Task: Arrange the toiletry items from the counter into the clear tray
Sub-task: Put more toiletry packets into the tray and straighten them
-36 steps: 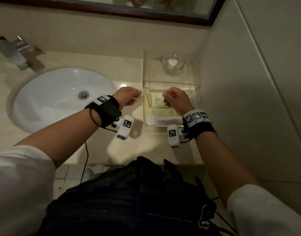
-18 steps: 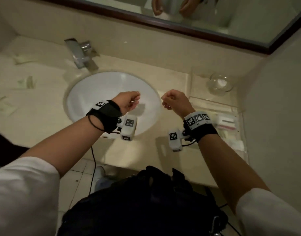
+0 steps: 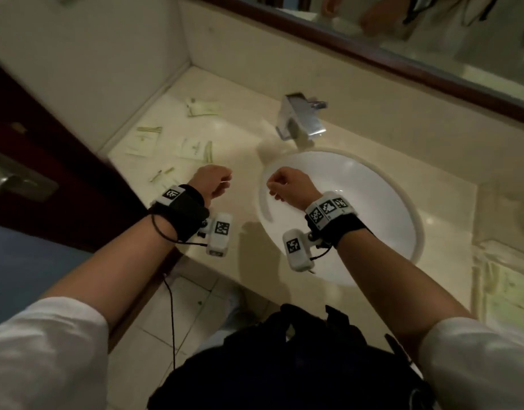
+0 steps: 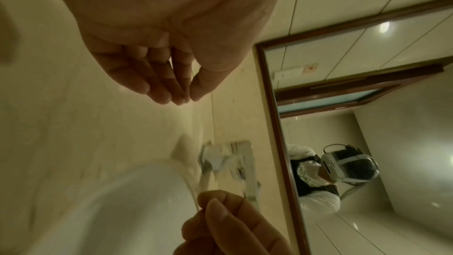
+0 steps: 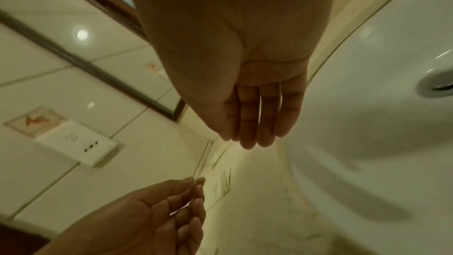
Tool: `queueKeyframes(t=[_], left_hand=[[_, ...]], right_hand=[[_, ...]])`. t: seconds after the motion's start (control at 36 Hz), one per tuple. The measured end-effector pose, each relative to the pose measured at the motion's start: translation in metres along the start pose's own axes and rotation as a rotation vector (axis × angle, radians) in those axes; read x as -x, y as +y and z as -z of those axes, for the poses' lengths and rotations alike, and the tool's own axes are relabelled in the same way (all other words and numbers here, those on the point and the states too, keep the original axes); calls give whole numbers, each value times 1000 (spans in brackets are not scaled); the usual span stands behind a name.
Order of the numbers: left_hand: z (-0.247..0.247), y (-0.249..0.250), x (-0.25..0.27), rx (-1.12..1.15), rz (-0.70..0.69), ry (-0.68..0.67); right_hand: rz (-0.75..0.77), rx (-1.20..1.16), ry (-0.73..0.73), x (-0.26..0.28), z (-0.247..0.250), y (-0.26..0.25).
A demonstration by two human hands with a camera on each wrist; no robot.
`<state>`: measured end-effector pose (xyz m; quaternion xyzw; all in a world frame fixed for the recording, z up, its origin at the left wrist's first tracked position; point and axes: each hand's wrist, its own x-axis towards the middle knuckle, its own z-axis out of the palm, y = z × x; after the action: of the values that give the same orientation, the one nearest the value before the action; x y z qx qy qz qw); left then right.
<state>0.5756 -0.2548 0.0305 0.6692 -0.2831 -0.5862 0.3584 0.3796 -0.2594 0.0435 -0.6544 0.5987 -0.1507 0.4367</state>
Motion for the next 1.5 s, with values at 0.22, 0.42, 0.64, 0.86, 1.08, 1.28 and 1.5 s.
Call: queueKeyframes(t=[0.22,0.42,0.64,0.86,1.08,1.28,1.5], left_hand=[[110,-6,-47,-307,45,328],[153,-17,-68,-628,90,345],[155,-22,-80,-870,50,248],[152,-22,-84,-933,-33,227],[153,-22,-79,-812,-23,131],[158,-19,-67,-559,-82,1],[142,-1,-46,-131,-32,-151]], right_hand=[[-12,298,-178,-52,-74,-68],[-27,460,-286,-89,-128,-94],[-73,541,-248,-107,-165,-98],[-80,602,-211,-110,-175,-97],[-31,617,-230,-112,-180,-92],[-28,450,-261,-110,-166,-85],[-147,-269,-170,-87,-117,-73]])
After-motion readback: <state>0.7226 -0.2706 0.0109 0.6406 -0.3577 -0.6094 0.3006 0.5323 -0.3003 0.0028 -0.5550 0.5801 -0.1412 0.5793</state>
